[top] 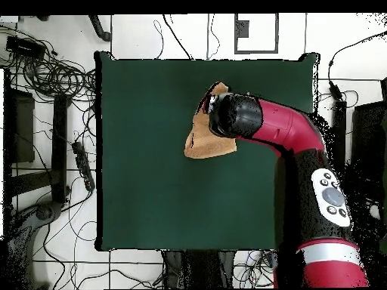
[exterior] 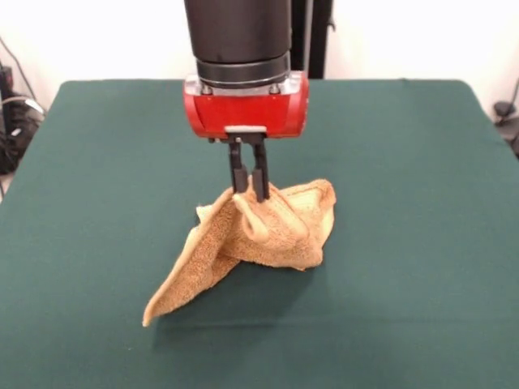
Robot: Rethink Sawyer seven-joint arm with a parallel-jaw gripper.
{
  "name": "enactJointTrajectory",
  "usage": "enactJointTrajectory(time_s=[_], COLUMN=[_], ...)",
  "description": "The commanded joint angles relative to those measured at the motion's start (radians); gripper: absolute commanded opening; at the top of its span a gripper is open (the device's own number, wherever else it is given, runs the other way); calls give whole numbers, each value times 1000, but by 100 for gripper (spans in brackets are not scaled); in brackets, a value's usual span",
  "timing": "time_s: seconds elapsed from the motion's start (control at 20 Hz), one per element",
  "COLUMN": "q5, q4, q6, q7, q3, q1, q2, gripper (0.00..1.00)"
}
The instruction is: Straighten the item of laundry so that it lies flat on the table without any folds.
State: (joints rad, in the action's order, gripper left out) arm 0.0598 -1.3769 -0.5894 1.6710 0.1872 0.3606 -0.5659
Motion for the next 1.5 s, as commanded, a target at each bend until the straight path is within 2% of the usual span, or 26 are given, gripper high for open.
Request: enactJointTrajectory(time_s=[0.05, 0.4, 0.6, 0.95, 1.35, 1.5], q5=[46, 53, 53, 83, 135, 137], q4=[-148, -249, -318, -384, -418, -416], q6=[15, -61, -47, 7, 105, 106], q7=[-59, -43, -34, -35, -16, -21], q3=[137, 106, 96, 97, 122, 141], q1=[-9, 9, 31, 72, 111, 123], q2=[-21, -172, -215, -232, -189, -180], gripper=[0, 0, 0, 0, 0, 0])
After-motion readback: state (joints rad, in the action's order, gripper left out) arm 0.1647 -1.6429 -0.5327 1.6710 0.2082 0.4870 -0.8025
